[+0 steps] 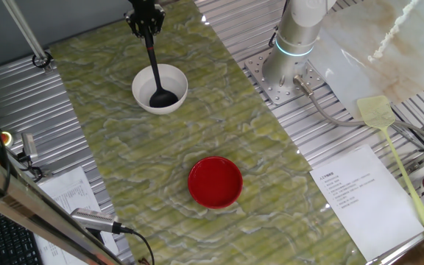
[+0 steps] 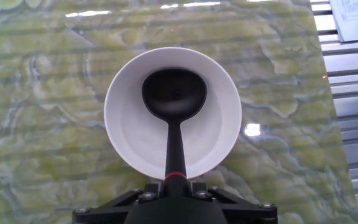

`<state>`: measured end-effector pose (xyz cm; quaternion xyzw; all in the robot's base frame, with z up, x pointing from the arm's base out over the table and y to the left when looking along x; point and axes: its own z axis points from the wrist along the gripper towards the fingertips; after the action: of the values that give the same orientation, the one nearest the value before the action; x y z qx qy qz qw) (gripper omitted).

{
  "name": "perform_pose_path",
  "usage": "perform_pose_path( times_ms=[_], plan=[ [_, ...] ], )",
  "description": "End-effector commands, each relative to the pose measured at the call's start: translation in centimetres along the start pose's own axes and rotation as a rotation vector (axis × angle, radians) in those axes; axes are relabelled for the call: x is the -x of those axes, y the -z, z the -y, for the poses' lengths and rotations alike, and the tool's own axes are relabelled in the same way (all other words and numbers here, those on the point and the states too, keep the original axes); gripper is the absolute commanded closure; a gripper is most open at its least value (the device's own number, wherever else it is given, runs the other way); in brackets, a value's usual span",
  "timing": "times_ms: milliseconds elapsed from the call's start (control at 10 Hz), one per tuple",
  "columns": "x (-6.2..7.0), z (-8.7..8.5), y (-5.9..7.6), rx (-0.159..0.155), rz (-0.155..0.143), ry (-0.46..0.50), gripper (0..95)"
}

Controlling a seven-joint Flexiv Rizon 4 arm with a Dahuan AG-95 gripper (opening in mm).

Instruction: Scoop water with a large spoon from one bowl to another

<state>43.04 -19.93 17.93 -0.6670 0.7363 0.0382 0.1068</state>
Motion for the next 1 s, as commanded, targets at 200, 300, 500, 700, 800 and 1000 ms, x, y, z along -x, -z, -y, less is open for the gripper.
perform_pose_path(
  times_ms=[200,300,500,700,800,1000],
  plan=[
    [-0.01,-0.04,-0.14,-0.006,0.000,-0.003,76.0],
    [-0.03,-0.04,-0.19,-0.007,-0.001,-0.004,76.0],
    [-0.04,-0.04,-0.29,-0.008,-0.006,-0.009,76.0],
    [-0.03,-0.04,-0.31,-0.008,-0.007,-0.008,76.0],
    [-0.03,-0.04,-0.31,-0.008,-0.008,-0.007,76.0],
    [-0.03,-0.04,-0.31,-0.008,-0.010,-0.006,57.0]
  ],
)
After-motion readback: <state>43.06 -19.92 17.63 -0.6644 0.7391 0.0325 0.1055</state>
